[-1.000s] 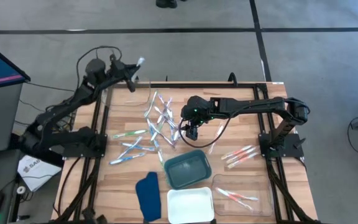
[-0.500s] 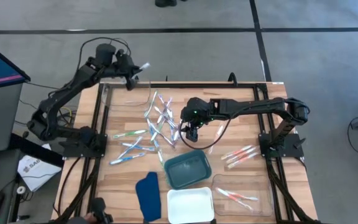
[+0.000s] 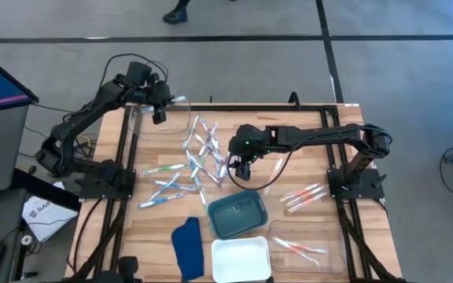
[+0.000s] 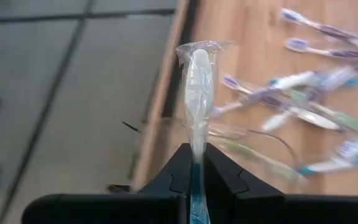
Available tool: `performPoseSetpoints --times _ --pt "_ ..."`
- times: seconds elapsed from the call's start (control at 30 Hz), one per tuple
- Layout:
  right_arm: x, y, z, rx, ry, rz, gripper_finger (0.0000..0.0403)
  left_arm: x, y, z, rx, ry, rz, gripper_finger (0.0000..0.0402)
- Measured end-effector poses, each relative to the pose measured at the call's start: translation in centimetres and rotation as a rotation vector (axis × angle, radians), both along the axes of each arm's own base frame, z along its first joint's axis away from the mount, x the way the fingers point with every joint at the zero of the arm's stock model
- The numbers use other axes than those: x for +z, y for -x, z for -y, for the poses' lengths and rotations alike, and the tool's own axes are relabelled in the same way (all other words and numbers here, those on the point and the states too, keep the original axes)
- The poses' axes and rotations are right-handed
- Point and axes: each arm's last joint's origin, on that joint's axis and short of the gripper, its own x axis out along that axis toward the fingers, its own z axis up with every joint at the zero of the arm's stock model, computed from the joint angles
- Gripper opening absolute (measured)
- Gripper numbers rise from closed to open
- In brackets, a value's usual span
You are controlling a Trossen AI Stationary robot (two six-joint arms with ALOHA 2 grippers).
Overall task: Pick & Place Toothbrushes
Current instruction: Put the blue toothbrush into the top transparent bin
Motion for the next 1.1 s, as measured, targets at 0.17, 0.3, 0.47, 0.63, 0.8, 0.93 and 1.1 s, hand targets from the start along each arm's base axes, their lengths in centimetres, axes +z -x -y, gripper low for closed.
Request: performPoseSetpoints --times 0.17,0.3,0.47,0.63,0.8,0.93,1.1 --pt "0.0 0.0 0.0 0.0 0.0 0.0 0.0216 -1.3 -0.3 -0.5 -0.004 0.075 -0.045 0.0012" --pt "0.0 0.0 0.0 0.0 0.0 0.0 0.0216 -2.6 -0.8 -1.2 -0.002 0.122 -0.079 0.0012" --pt "0.0 0.0 0.0 0.0 0.0 0.0 0.0216 -4.4 -1.3 -2.1 0.023 0.165 -0.149 0.0012" --pt "0.0 0.0 0.0 0.001 0.0 -0.001 0.0216 -5.7 -1.6 -2.7 0.028 0.21 -0.183 0.0012" --pt "-0.1 0.1 -0.2 0.004 -0.001 -0.011 0.0216 -6.6 -1.8 -2.9 0.027 0.249 -0.211 0.0012" --pt "-0.1 0.0 -0.5 0.014 -0.001 -0.011 0.0216 -7.2 -2.0 -3.2 0.03 0.266 -0.224 0.0012" --pt "-0.1 0.0 -0.5 0.015 -0.001 -0.011 0.0216 -7.6 -2.0 -3.3 0.038 0.277 -0.242 0.0012"
